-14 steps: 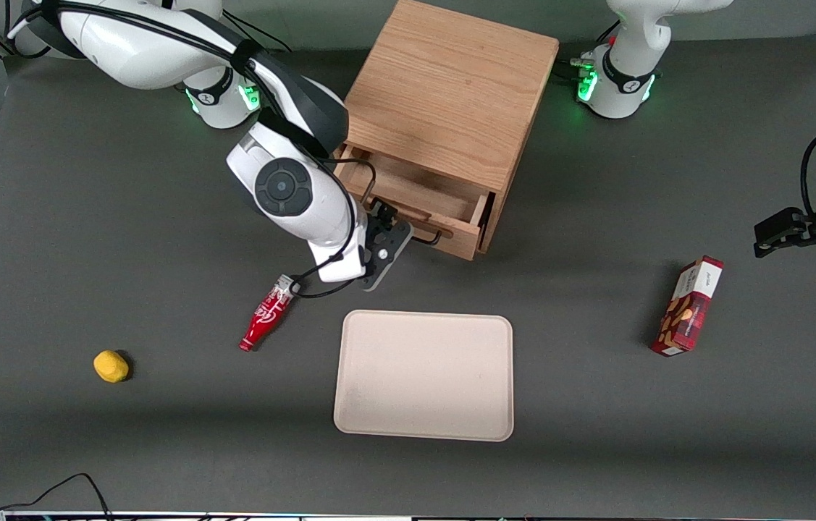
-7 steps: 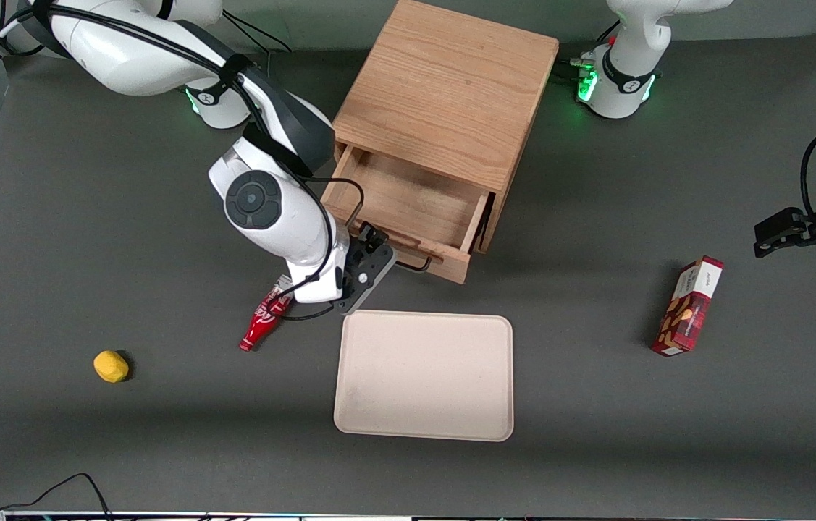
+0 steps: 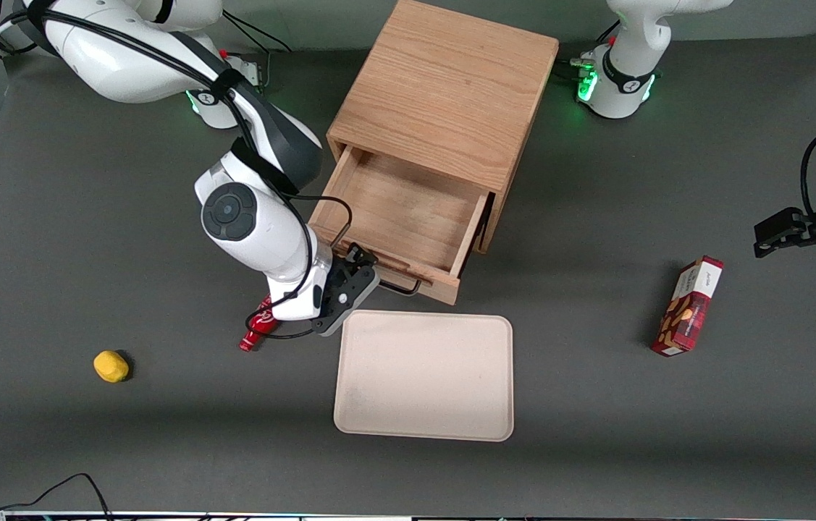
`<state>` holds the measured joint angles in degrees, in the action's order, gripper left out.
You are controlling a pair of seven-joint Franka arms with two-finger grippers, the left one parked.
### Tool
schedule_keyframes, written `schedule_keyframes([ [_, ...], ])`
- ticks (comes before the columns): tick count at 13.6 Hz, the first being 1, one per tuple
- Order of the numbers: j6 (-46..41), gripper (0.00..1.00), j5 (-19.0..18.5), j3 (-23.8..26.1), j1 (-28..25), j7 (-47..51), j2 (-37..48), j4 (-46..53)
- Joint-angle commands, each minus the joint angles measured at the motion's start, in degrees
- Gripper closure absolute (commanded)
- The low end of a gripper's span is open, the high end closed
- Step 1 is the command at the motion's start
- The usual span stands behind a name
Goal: Open upper drawer
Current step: 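Pull the upper drawer outward by its handle with the right gripper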
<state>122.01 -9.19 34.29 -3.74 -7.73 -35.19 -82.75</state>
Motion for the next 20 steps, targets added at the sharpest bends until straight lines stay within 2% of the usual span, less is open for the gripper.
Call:
schedule_keyframes([
  [1,1.7,0.0,-1.1,-2.3,-0.7,-1.1,-0.4,1.5],
  [3,1.8,0.0,-0.9,-3.4,-0.7,-4.1,-0.5,2.3],
  [15,3.8,0.0,-0.6,-6.3,-1.7,-3.9,-1.1,3.6],
  [20,2.8,0.0,3.8,-6.3,-1.3,-3.8,-1.0,4.4],
])
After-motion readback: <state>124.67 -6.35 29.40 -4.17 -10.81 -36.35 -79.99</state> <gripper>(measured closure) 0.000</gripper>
